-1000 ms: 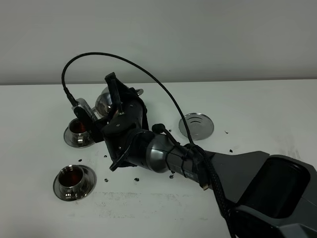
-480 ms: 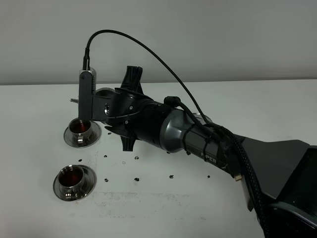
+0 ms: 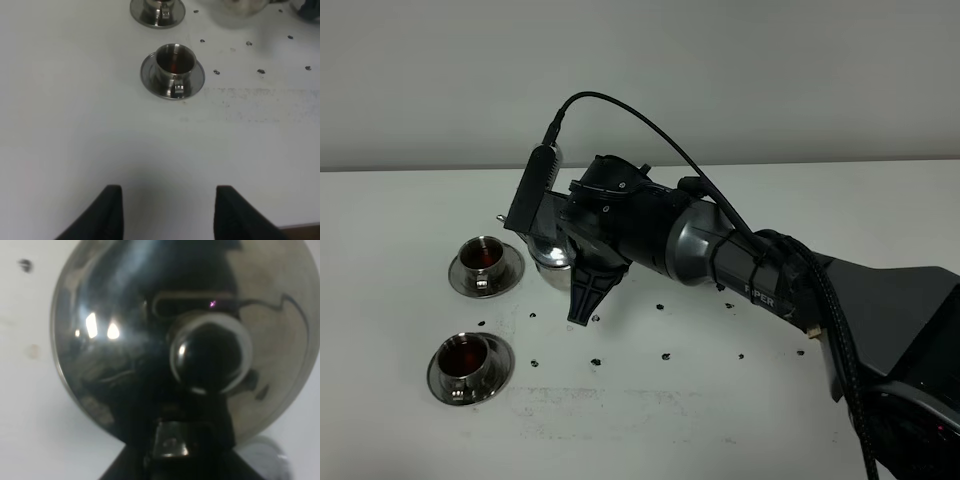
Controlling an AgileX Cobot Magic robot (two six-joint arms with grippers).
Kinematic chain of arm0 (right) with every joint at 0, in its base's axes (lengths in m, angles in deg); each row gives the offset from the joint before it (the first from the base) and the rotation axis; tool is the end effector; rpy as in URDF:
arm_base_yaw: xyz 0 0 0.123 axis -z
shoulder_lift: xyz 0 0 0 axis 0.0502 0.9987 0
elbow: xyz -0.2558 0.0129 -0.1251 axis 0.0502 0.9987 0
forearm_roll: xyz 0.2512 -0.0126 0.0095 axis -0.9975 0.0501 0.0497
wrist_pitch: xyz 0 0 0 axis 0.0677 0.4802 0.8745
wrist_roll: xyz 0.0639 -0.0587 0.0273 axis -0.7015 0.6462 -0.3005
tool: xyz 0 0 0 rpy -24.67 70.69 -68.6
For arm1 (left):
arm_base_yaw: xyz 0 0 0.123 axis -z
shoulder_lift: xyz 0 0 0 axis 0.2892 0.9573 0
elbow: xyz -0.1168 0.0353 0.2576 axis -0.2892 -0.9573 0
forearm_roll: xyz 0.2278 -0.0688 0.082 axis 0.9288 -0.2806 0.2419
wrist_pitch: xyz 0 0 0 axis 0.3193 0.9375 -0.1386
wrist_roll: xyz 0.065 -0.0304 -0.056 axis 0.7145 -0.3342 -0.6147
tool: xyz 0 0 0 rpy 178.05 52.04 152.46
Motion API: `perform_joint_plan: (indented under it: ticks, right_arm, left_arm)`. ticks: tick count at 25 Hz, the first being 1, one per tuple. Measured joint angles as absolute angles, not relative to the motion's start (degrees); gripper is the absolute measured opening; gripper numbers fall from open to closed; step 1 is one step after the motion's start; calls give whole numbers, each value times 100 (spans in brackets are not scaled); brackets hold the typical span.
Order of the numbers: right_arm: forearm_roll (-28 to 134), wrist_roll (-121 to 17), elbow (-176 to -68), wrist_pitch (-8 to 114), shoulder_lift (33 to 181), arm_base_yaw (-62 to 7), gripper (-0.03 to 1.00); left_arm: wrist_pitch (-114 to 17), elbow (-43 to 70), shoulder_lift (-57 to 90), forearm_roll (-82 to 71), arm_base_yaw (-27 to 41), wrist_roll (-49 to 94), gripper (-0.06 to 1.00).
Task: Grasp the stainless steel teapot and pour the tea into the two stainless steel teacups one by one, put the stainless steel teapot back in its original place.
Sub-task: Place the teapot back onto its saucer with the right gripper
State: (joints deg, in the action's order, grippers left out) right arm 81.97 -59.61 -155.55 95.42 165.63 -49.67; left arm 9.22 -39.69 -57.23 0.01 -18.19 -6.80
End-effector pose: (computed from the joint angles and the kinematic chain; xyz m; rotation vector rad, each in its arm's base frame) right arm 0.3654 0.3522 0.1957 -1.5235 2.1204 -0.2629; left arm -0.0020 -0.0114 0.2646 0.0680 2.0895 -0.1073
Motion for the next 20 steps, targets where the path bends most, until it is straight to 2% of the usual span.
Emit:
perform_joint_plan:
  ticks: [8, 20]
  right_arm:
    - [7277, -5781, -15653, 9515, 16563, -4943, 20]
    - [7117, -5724, -15656, 9400, 16697, -4855, 20]
  left_arm:
    - [922, -3969, -5723, 19, -1819, -680, 41]
    - [922, -3969, -5723, 84, -1819, -680, 41]
